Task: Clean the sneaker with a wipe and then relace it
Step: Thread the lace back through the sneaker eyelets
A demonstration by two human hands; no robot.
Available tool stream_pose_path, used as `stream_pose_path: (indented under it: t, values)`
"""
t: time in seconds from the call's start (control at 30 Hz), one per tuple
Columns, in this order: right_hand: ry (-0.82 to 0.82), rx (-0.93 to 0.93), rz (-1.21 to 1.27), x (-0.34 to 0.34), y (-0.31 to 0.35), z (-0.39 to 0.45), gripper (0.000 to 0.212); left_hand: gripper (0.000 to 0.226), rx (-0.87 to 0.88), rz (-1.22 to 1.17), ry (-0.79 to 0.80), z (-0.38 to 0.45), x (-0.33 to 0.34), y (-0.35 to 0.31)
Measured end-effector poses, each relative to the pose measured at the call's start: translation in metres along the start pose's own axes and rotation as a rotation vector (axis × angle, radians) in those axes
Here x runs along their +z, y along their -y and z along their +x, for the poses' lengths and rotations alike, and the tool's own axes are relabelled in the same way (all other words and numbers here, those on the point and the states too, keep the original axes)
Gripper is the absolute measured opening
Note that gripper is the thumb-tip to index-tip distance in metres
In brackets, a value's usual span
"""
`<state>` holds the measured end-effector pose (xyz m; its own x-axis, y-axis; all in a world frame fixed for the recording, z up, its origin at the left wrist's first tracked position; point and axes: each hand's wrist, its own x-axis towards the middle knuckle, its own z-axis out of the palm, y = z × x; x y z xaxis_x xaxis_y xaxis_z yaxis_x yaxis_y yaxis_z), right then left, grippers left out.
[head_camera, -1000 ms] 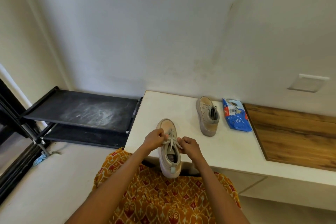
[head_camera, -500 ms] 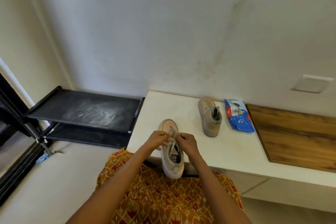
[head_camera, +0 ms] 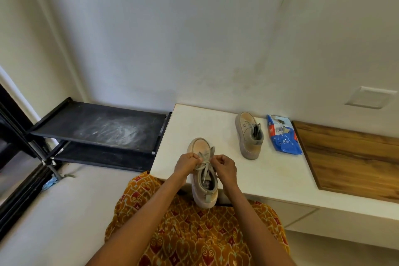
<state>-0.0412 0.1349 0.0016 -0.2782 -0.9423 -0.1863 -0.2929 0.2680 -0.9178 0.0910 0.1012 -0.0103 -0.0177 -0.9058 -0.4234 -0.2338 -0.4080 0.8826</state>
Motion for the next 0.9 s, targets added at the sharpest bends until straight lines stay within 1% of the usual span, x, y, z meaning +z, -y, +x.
stream_pose_path:
  t: [0.07,0.13,0.2,0.27,0.33,0.4,0.53,0.6,0.63,0.7,0.73,0.8,0.83,0.9]
  values:
    - [-0.002,0.013,-0.023,0.001,0.0,-0.001,0.019,0.015,0.045,0.045,-0.017,-0.002,0.001,0.002]
    - [0.034,-0.011,-0.07,-0.002,0.0,-0.001,0.027,0.011,0.106,0.097,-0.03,-0.006,0.0,0.004]
    - [0.108,-0.045,-0.116,-0.009,0.0,-0.001,0.025,0.007,0.151,0.112,-0.027,-0.008,-0.004,0.007]
    - [0.192,-0.071,-0.191,-0.018,0.002,0.002,0.02,0.01,0.154,0.114,-0.012,-0.008,-0.009,0.009]
    - [0.233,-0.082,-0.264,-0.024,0.002,0.006,0.02,0.012,0.159,0.148,-0.007,-0.008,-0.01,0.008]
    - [0.222,-0.081,-0.266,-0.026,0.001,0.008,0.022,0.014,0.151,0.157,-0.009,-0.008,-0.008,0.005]
    - [0.16,-0.021,-0.161,-0.019,-0.007,0.003,0.024,0.015,0.101,0.076,-0.001,-0.012,-0.008,-0.001]
    - [0.129,0.01,-0.12,-0.016,-0.01,0.0,0.027,0.014,0.098,0.084,-0.038,-0.017,-0.007,-0.001]
    - [0.114,0.024,-0.113,-0.014,-0.012,-0.002,0.031,0.017,0.098,0.147,-0.07,-0.017,-0.006,0.001]
    - [0.086,0.082,-0.155,-0.012,-0.018,-0.005,0.038,0.033,0.03,0.228,-0.092,-0.019,-0.003,0.006]
    - [0.083,0.111,-0.199,-0.011,-0.019,-0.005,0.04,0.043,-0.04,0.173,-0.062,-0.019,-0.002,0.008]
    - [0.092,0.158,-0.235,-0.01,-0.015,-0.003,0.038,0.057,-0.176,-0.076,0.016,-0.023,-0.001,0.007]
    - [0.104,0.184,-0.189,-0.009,-0.01,-0.001,0.038,0.06,-0.192,-0.155,0.02,-0.022,-0.003,0.004]
    - [0.138,0.259,-0.016,-0.006,0.001,0.006,0.036,0.063,-0.177,-0.236,-0.02,-0.015,-0.006,-0.001]
